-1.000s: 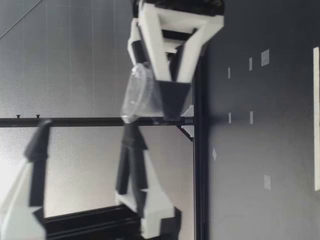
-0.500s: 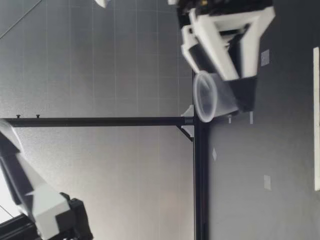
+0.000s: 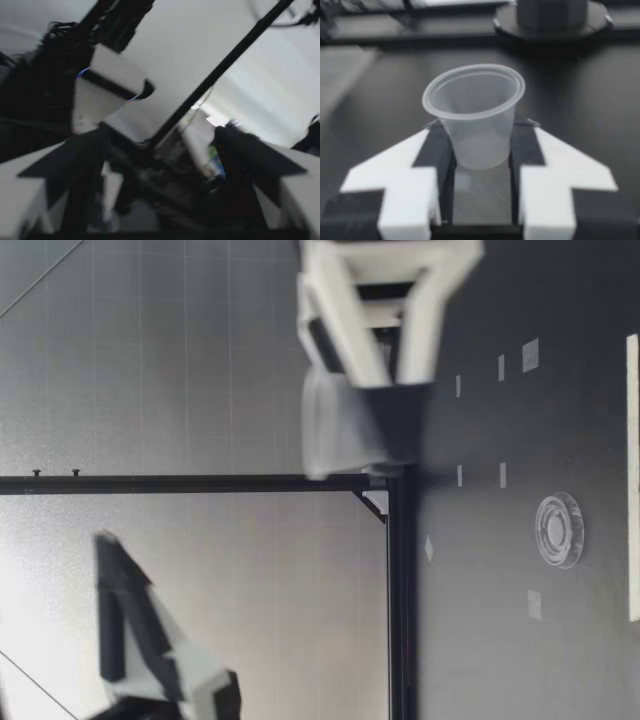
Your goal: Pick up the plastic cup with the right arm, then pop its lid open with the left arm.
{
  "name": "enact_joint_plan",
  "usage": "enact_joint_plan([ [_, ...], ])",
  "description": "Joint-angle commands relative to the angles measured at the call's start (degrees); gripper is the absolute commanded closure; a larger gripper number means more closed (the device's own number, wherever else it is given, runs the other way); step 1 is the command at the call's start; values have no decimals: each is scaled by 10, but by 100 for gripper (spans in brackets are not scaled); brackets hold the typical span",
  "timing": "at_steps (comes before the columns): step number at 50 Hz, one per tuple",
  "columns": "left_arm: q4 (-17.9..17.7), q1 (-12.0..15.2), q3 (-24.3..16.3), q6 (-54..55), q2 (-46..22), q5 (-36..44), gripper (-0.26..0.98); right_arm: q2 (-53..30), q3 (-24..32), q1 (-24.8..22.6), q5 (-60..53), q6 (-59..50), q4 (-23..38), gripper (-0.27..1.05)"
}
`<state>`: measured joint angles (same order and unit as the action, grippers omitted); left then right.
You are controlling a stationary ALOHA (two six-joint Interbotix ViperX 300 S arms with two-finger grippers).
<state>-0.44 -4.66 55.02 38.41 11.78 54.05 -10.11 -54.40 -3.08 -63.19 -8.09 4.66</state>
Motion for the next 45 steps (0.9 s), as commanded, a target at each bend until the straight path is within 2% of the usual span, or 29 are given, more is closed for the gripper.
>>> enact_joint_plan([
  [1, 1, 3, 4, -65, 15, -2, -6, 33, 4, -4, -1, -25, -1, 57],
  [14, 1, 3, 30, -341, 20, -85, -6, 76, 1, -9, 1, -95, 2, 57],
  [19, 1, 0, 31, -394, 11, -109, -6, 81, 0, -9, 4, -93, 6, 57],
  [30, 1, -6, 14, -399, -16, -113, -6, 73, -4, -9, 4, -65, 8, 57],
  [45, 0, -7, 14, -400, -18, -113, -6, 73, -5, -9, 5, -57, 9, 57],
])
